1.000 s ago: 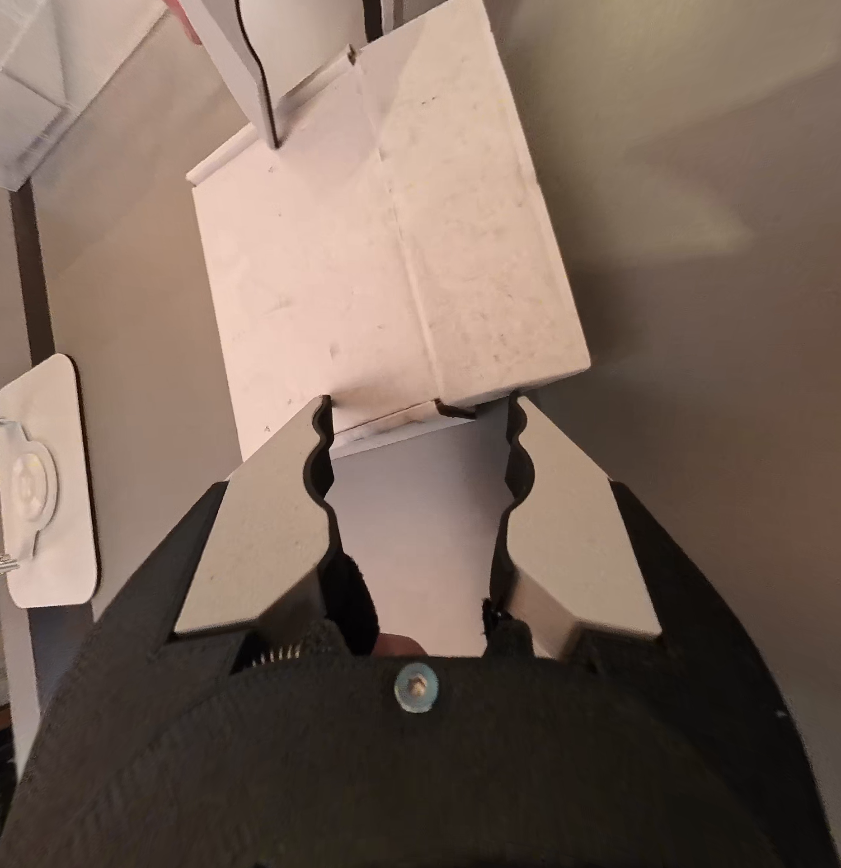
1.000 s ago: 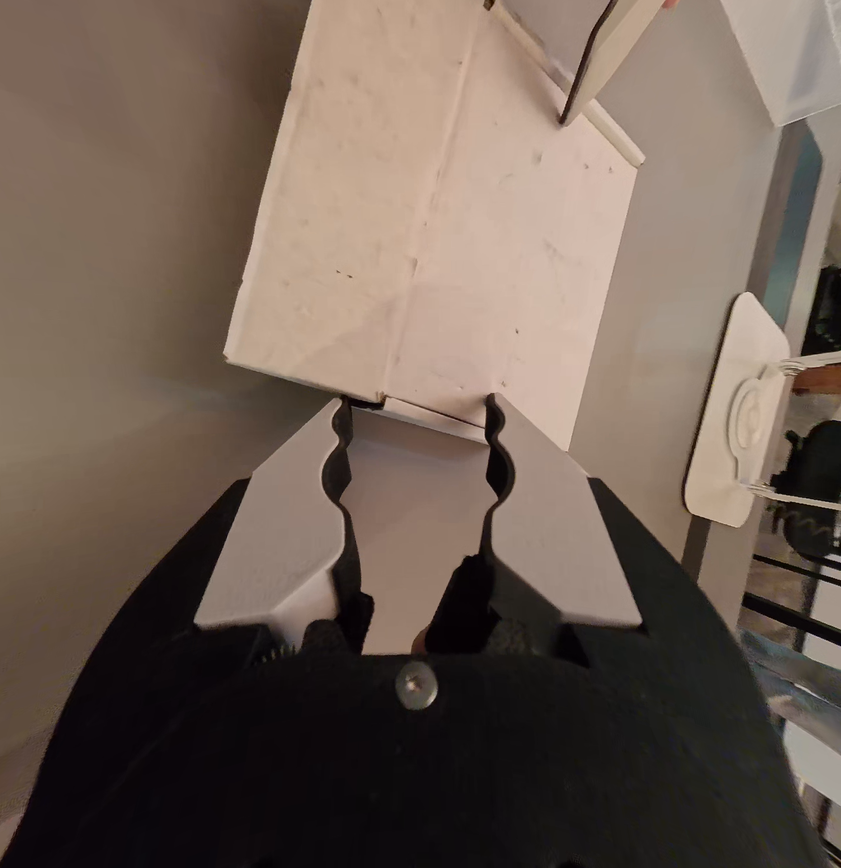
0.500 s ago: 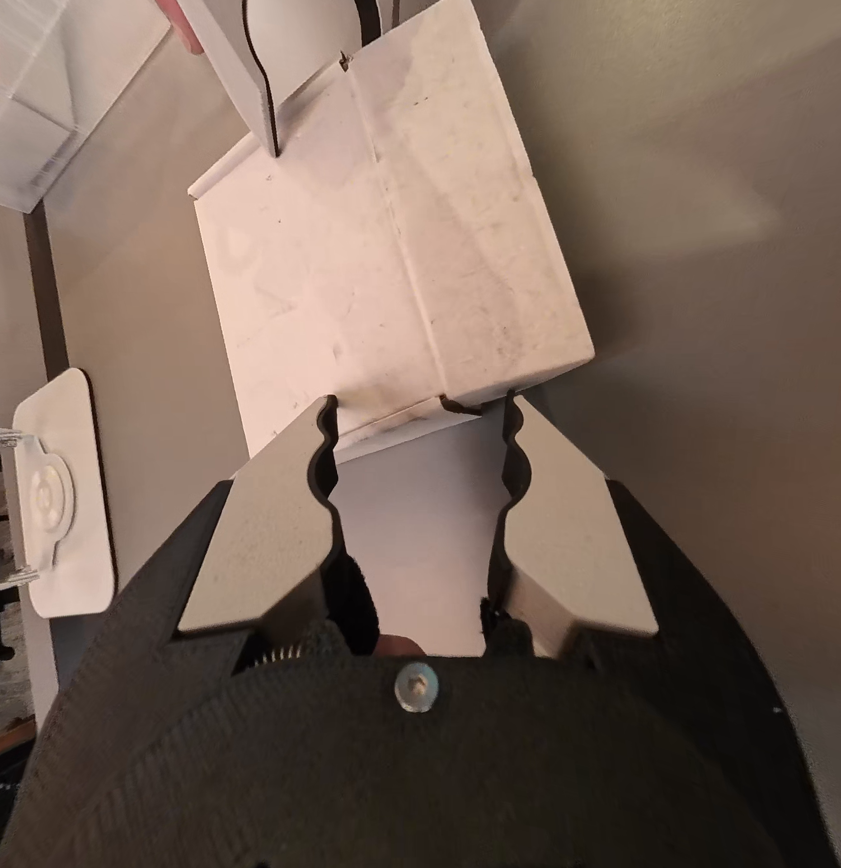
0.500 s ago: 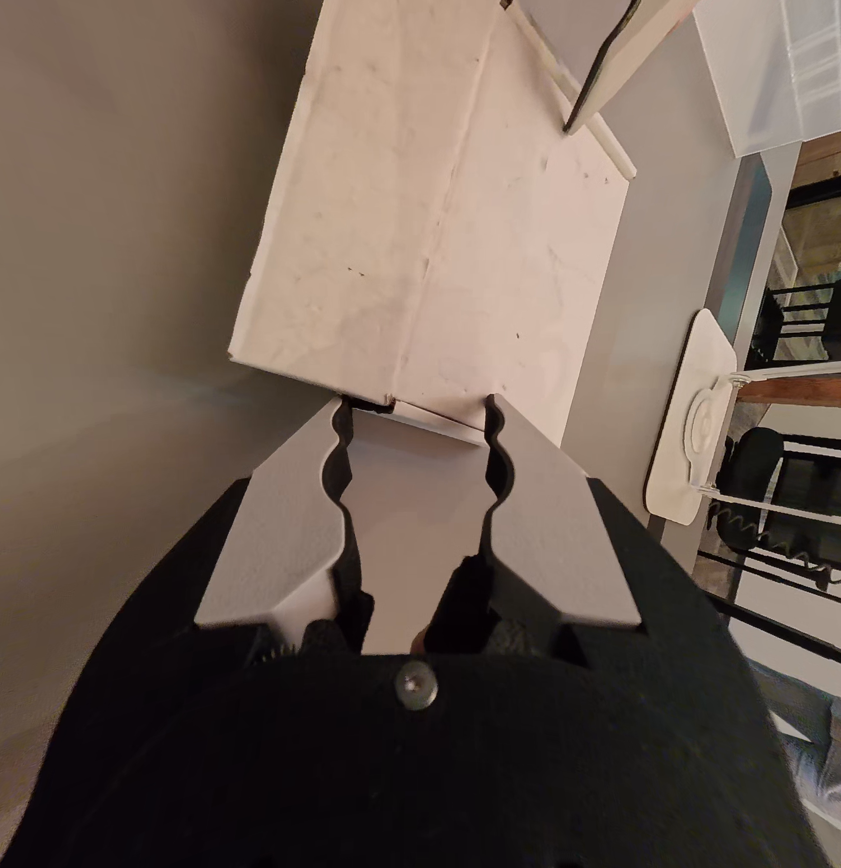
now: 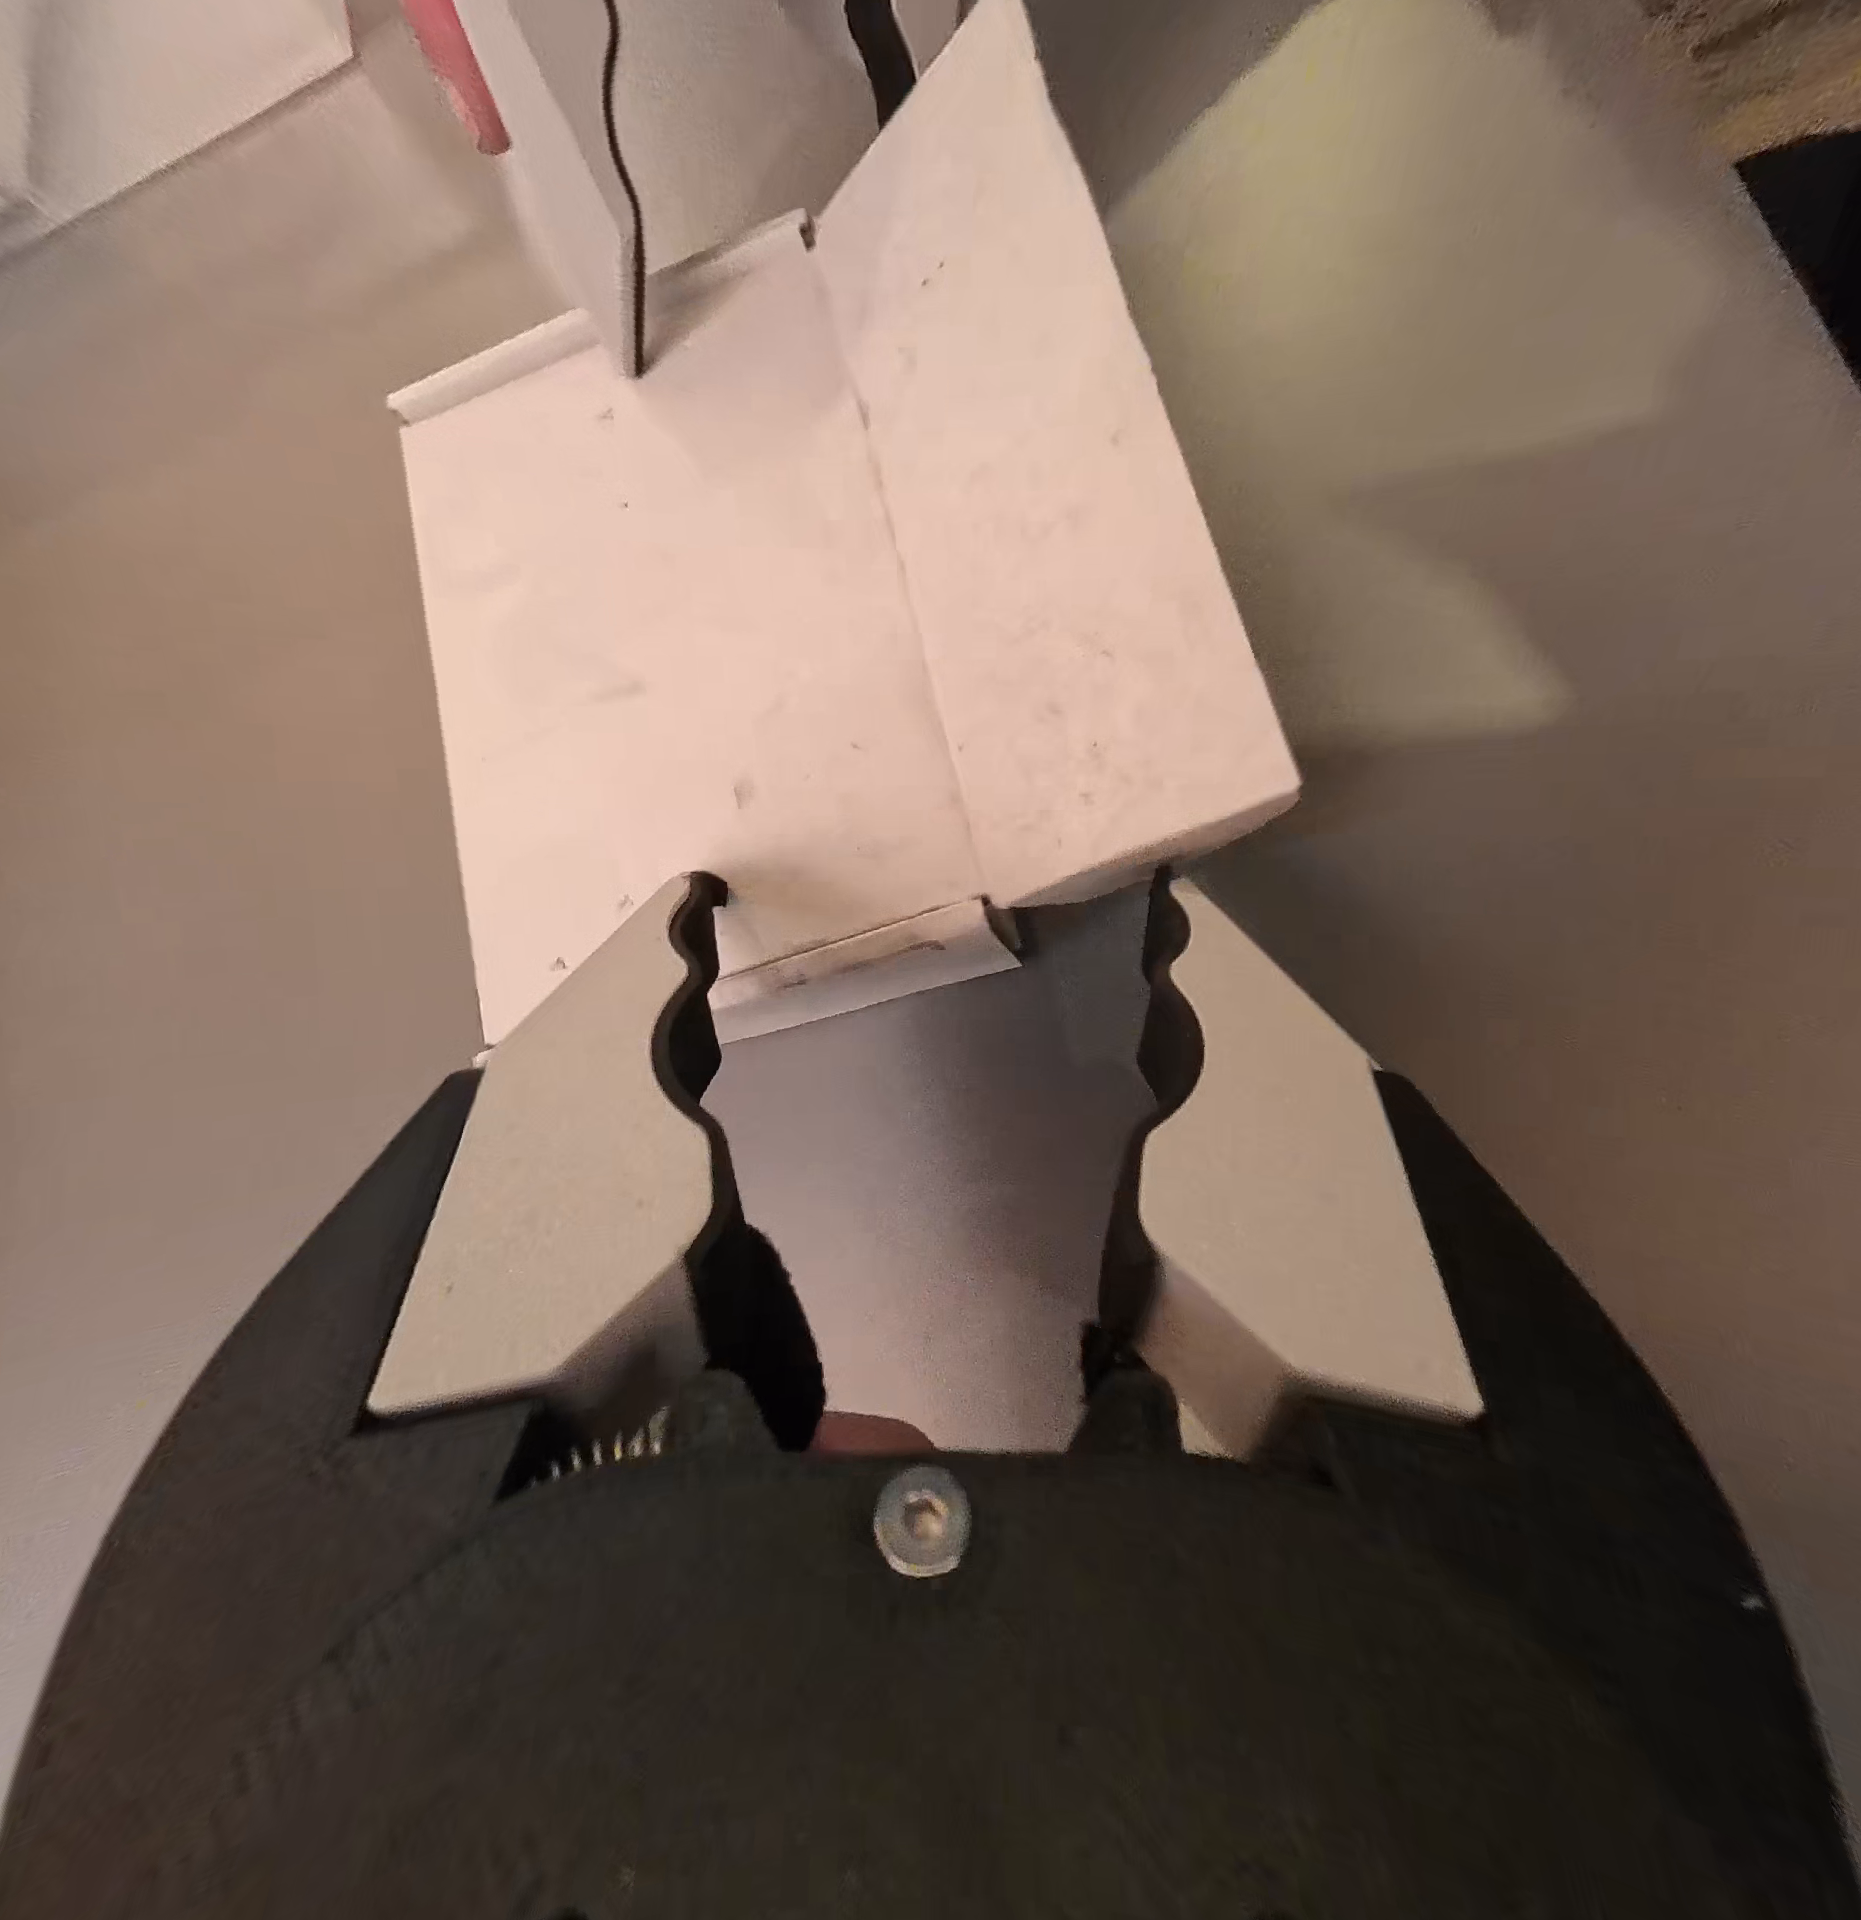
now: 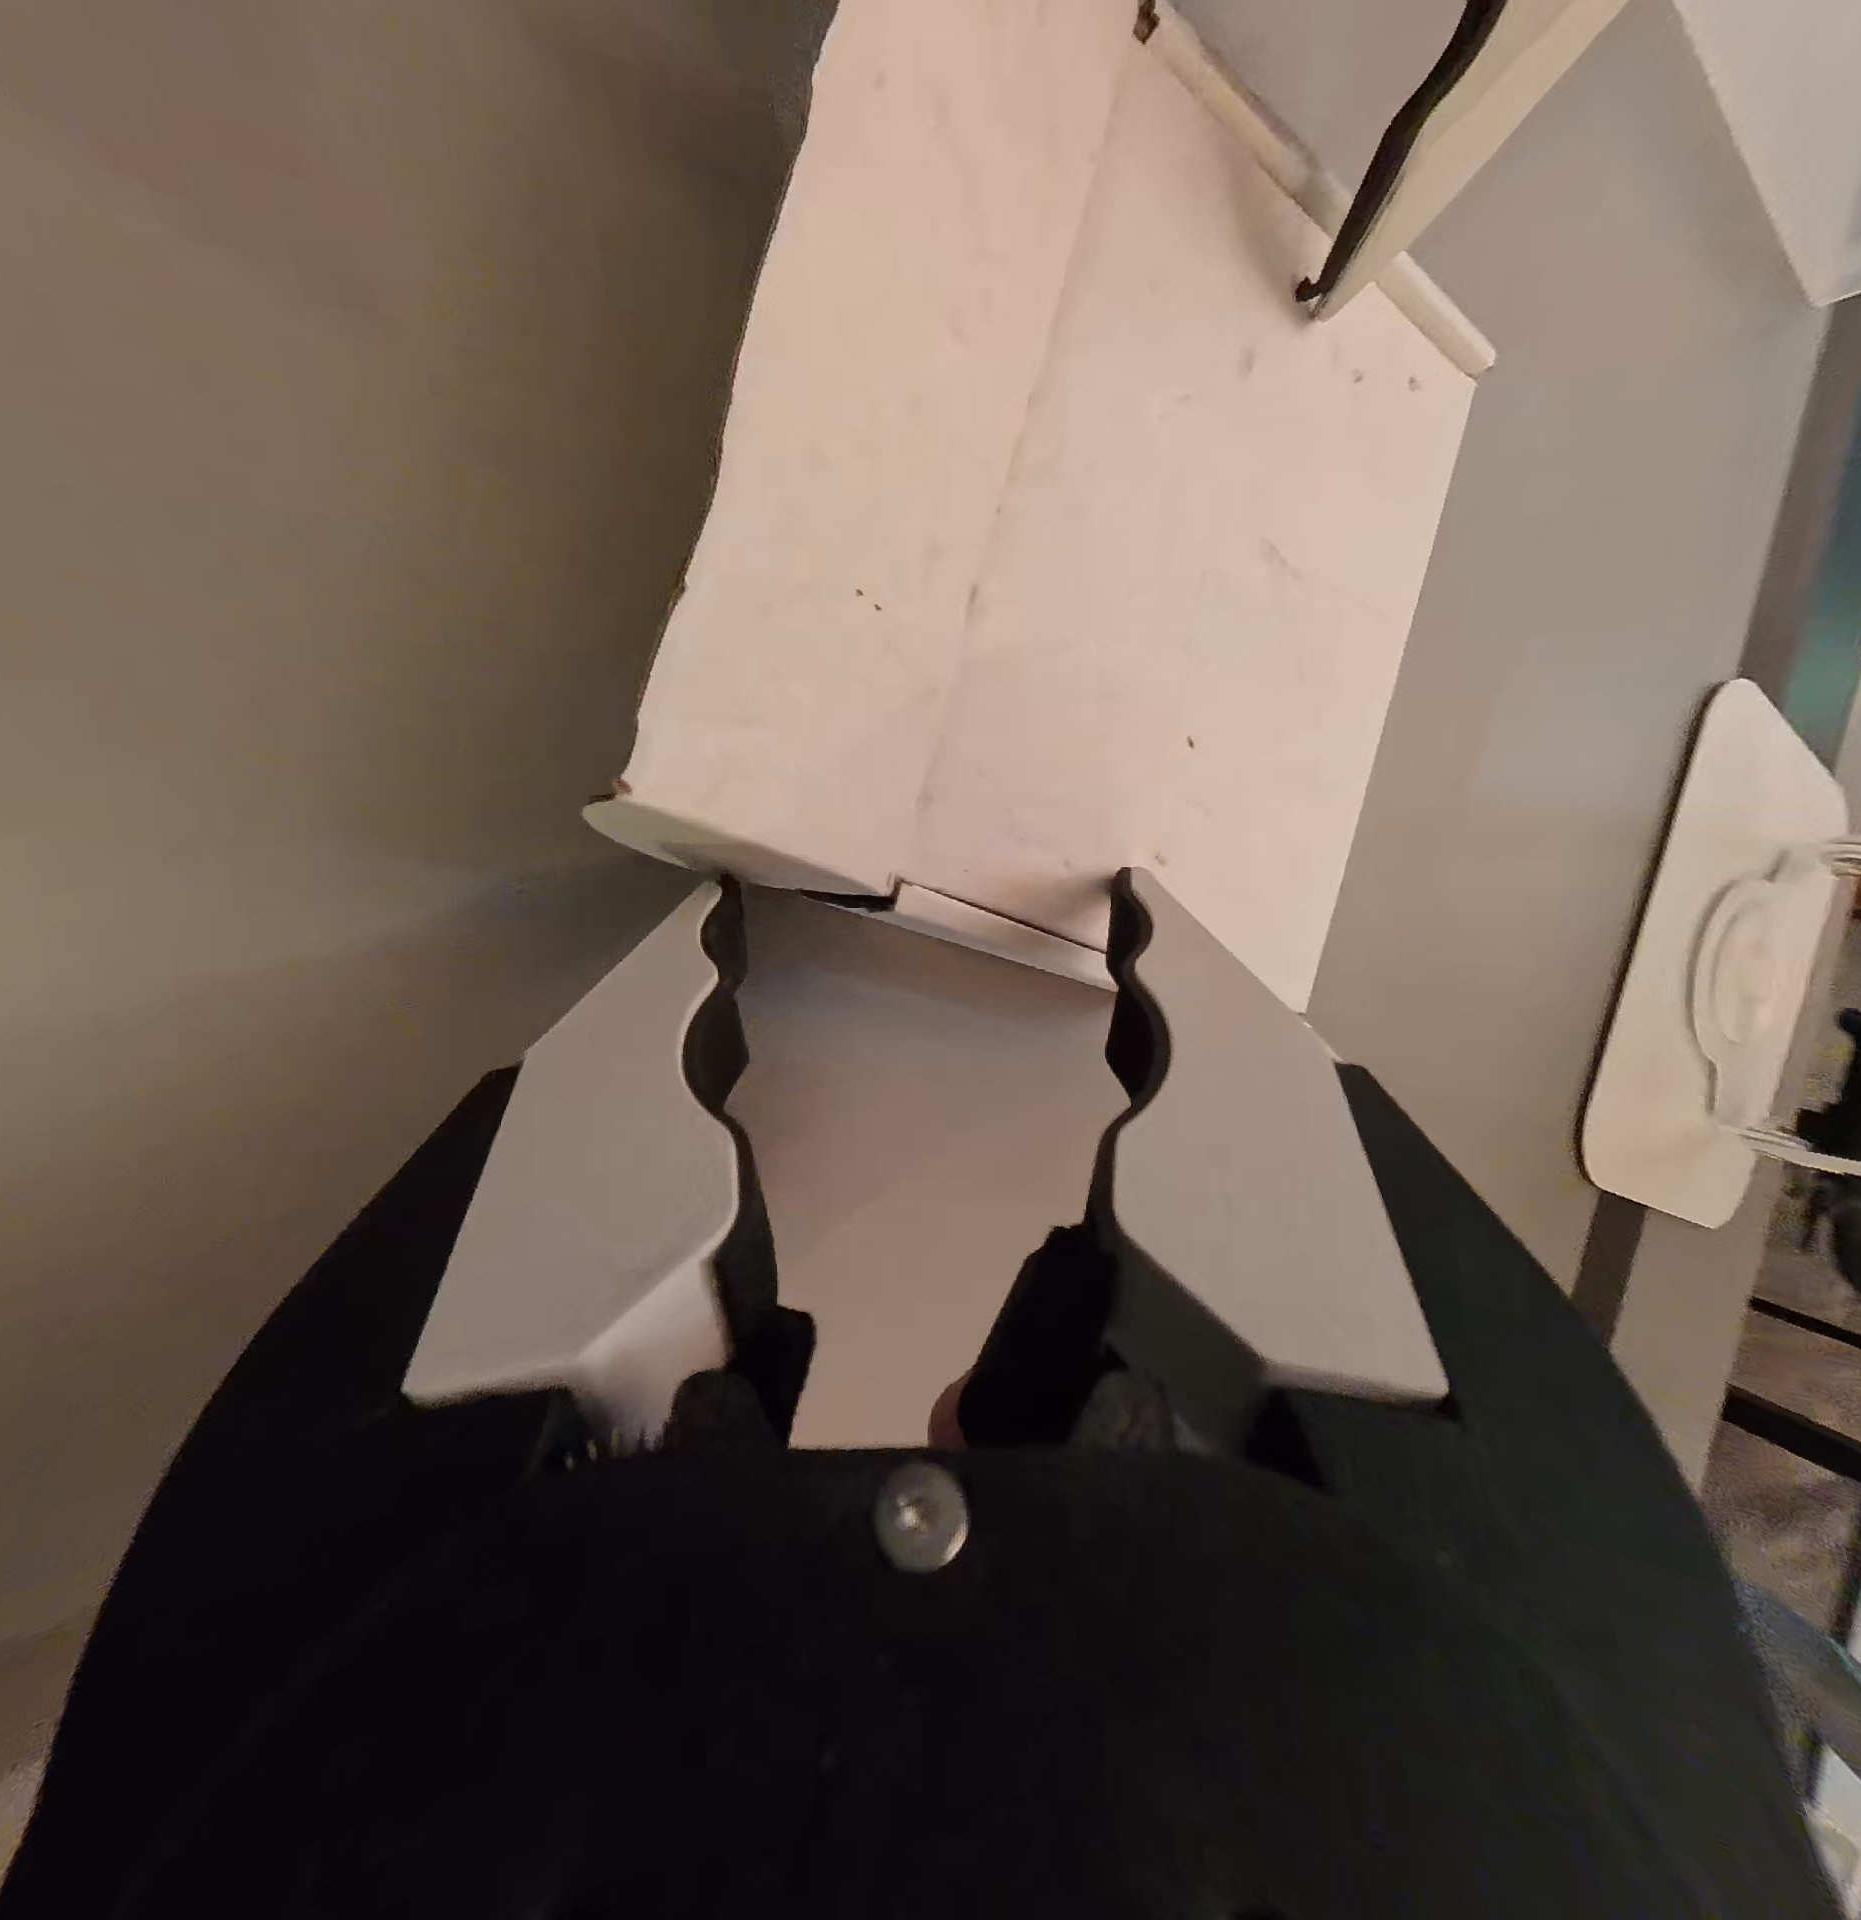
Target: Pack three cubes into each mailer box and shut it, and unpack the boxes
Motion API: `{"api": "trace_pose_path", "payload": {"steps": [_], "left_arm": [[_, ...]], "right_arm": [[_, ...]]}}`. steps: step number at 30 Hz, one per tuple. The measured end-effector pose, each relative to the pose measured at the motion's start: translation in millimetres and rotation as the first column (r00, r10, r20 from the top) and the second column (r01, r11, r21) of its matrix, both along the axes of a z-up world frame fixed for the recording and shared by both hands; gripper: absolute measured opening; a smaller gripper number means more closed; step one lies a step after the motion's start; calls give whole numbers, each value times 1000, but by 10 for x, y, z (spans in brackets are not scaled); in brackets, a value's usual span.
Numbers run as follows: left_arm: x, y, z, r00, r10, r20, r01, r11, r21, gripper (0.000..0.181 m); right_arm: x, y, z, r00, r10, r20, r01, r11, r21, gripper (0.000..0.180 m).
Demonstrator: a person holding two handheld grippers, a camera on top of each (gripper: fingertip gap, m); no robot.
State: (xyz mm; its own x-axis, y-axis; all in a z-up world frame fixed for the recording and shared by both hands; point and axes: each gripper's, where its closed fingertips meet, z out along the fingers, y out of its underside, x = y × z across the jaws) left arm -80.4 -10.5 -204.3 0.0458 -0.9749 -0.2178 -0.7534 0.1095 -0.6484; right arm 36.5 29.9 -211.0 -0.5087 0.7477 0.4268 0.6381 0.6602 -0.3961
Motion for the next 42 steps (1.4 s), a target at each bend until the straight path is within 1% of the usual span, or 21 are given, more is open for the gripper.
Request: {"api": "trace_pose_path", "payload": {"steps": [3, 6, 8, 10, 14, 16, 19, 22, 24, 26, 27, 29, 31, 33, 35, 39, 42], "left_arm": [[4, -15, 28, 1000, 1, 23, 1, 998, -66, 82], [7, -20, 60, 998, 0, 69, 9, 992, -127, 82], [2, -2, 67, 997, -9, 81, 20, 991, -133, 79], [3, 1, 53, 998, -14, 64, 21, 995, -102, 78], [0, 23, 8, 1000, -4, 10, 3, 1000, 5, 76], [-2, 42, -27, 1000, 5, -21, -3, 995, 99, 75], [5, 44, -50, 999, 32, -25, -26, 982, 185, 73], [3, 88, -81, 996, 45, -73, -22, 955, 295, 70], [9, 137, -103, 988, 62, -140, -5, 925, 379, 68], [17, 169, -130, 978, 80, -195, 12, 903, 429, 70], [14, 166, -133, 976, 81, -201, 11, 907, 422, 70], [13, 126, -118, 984, 50, -169, 13, 937, 349, 73], [21, 73, -97, 992, 18, -123, 12, 971, 238, 78], [19, 41, -52, 997, -10, -82, 20, 993, 115, 79], [12, 23, -19, 997, -38, -65, 40, 999, 27, 79], [3, 2, 41, 997, -65, -37, 61, 993, -102, 78], [11, -6, 96, 997, -49, 51, 60, 973, -222, 78]], "right_arm": [[4, -10, 25, 1000, 14, 8, -13, 997, -78, 68], [-9, 8, 44, 1000, 21, -2, -21, 995, -102, 64], [-30, 44, 53, 1000, 27, -13, -28, 997, -70, 56], [-32, 52, 46, 1000, 24, -8, -24, 999, -27, 54], [-47, 68, 32, 999, 12, -34, -10, 999, 52, 52], [-52, 70, 25, 998, 3, -58, 2, 996, 87, 52], [-65, 84, 1, 996, -2, -92, 17, 987, 162, 54], [-68, 90, -15, 995, 3, -95, 18, 975, 221, 55], [-70, 92, -24, 997, 2, -81, 20, 964, 266, 56], [-70, 96, -34, 998, -4, -69, 25, 953, 303, 57], [-68, 95, -34, 998, -2, -70, 24, 953, 303, 57], [-62, 97, -34, 997, 12, -77, 9, 962, 272, 58], [-42, 76, -38, 998, 27, -56, -15, 979, 203, 62], [-29, 62, -27, 999, 42, -28, -38, 990, 139, 64], [-14, 60, -21, 998, 68, 8, -69, 991, 118, 65], [15, 54, -13, 993, 102, 61, -107, 990, 87, 67], [22, 51, -1, 990, 115, 77, -119, 992, 51, 67]]}}
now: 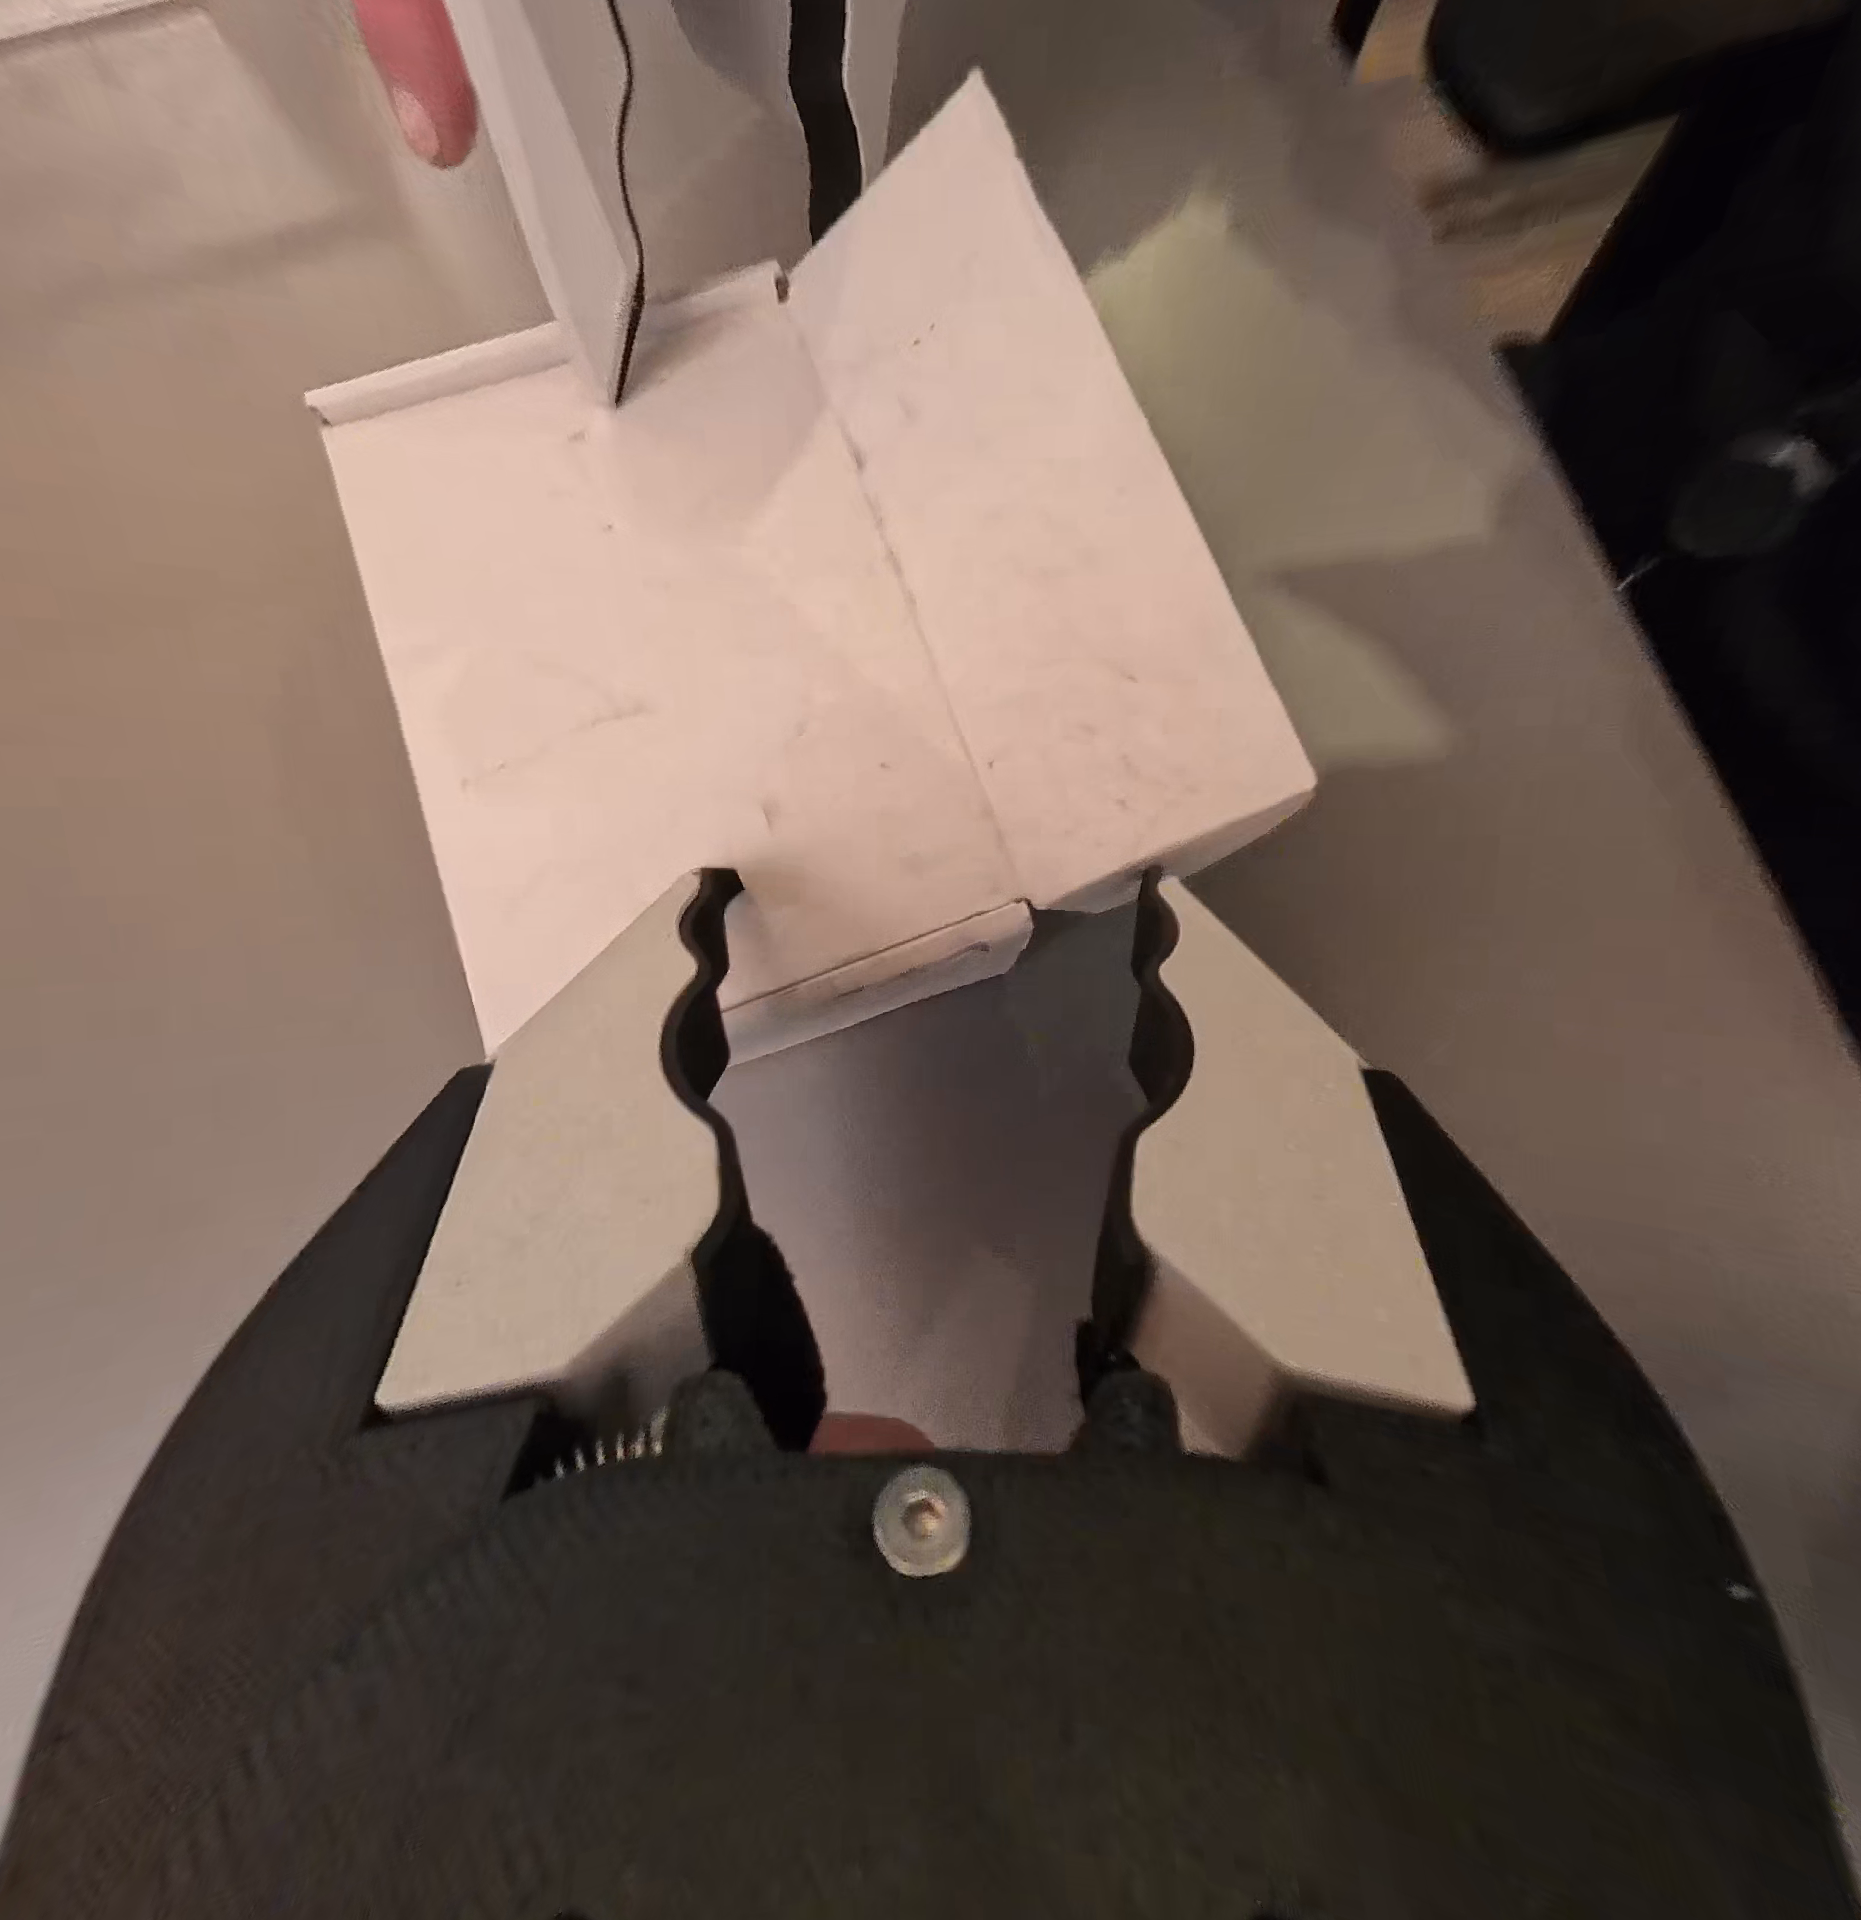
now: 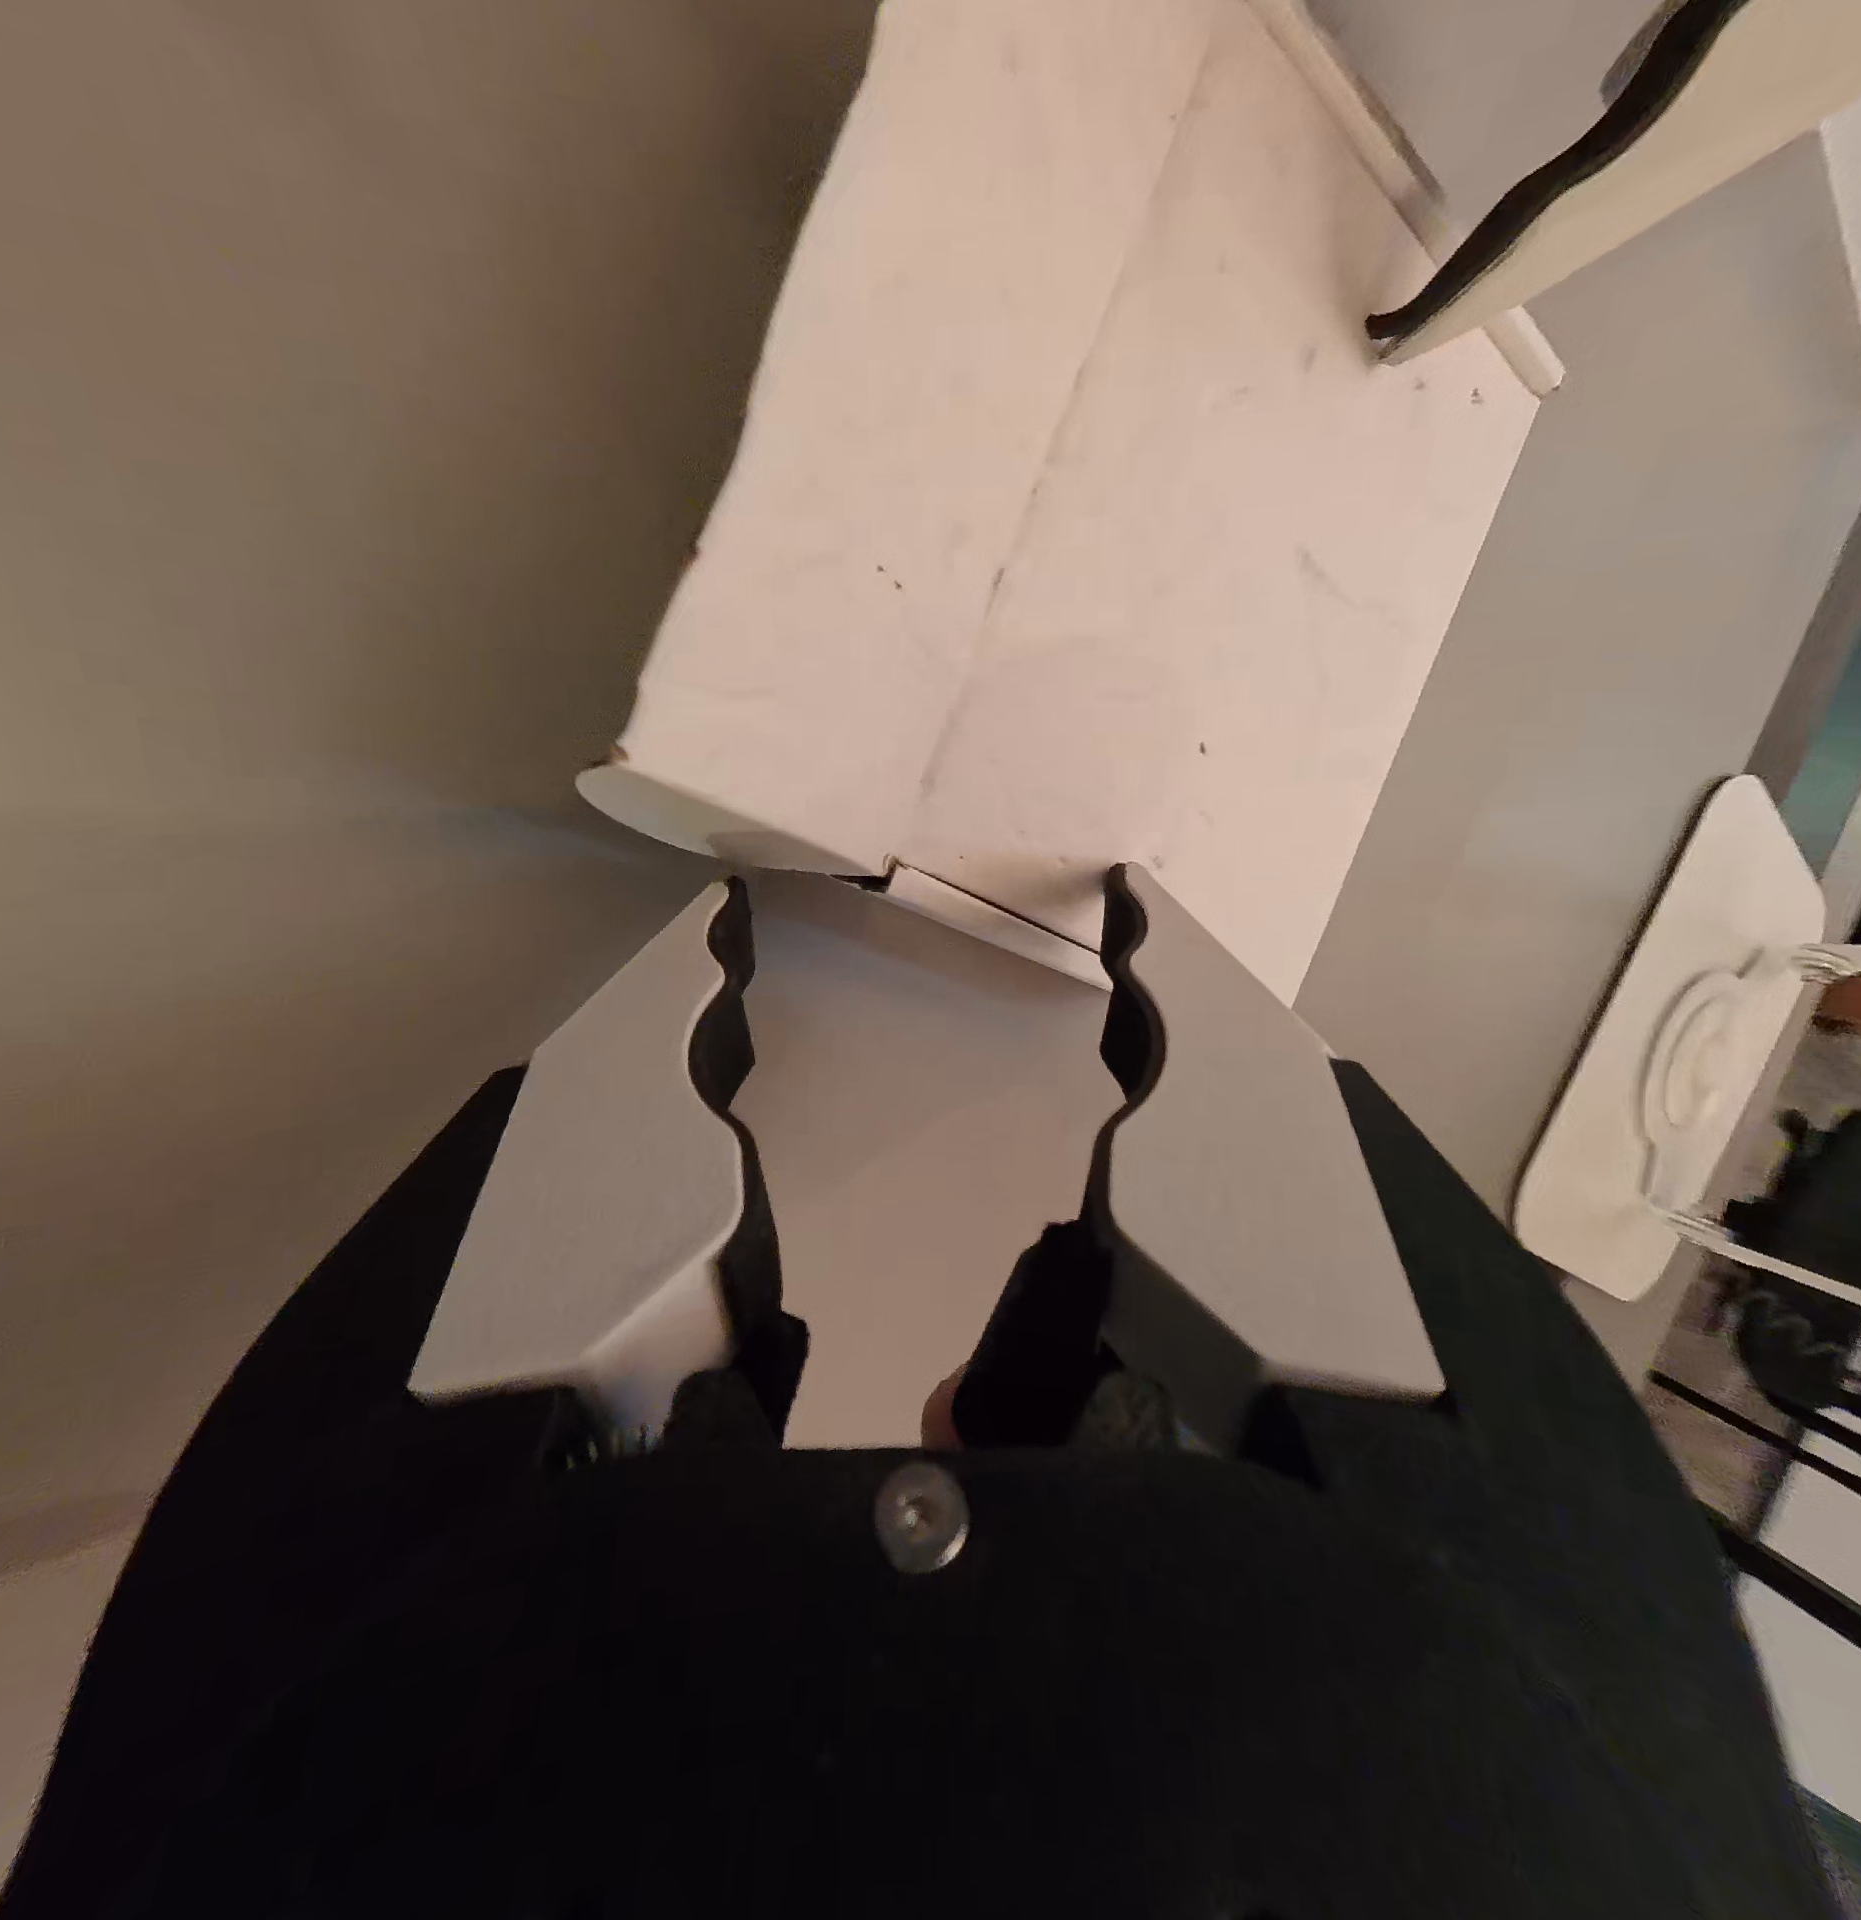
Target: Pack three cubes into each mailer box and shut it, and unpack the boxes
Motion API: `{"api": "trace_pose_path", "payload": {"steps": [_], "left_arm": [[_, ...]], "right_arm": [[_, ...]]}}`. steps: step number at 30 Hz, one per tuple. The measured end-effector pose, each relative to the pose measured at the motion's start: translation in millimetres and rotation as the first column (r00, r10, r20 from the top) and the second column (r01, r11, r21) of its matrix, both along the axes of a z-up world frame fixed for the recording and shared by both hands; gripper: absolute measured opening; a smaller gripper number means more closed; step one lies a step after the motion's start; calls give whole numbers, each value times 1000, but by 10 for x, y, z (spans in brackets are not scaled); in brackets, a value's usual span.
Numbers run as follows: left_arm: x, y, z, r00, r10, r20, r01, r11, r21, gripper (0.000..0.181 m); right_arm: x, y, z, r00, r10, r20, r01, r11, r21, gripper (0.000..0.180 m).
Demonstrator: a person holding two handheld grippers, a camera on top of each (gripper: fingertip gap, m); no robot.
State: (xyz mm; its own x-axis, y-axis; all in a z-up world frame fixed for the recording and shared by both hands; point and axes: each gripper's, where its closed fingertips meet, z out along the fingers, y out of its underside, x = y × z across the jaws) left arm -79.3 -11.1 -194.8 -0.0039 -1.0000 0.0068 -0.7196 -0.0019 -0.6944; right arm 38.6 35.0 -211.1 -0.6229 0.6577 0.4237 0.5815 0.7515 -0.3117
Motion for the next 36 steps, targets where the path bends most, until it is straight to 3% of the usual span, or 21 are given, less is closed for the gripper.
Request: {"api": "trace_pose_path", "payload": {"steps": [4, 18, 36], "left_arm": [[1, 11, 57, 995, 20, 97, -6, 991, -134, 75], [-31, 26, 77, 992, 47, 117, -31, 990, -139, 68], [36, 31, -4, 980, 143, 138, -154, 985, 79, 73]], "right_arm": [[-1, -28, 37, 1000, -18, 26, 22, 990, -136, 67], [-46, -24, 120, 998, -47, 50, 61, 941, -334, 54], [-73, -23, 79, 994, -91, -52, 81, 982, -173, 50]]}}
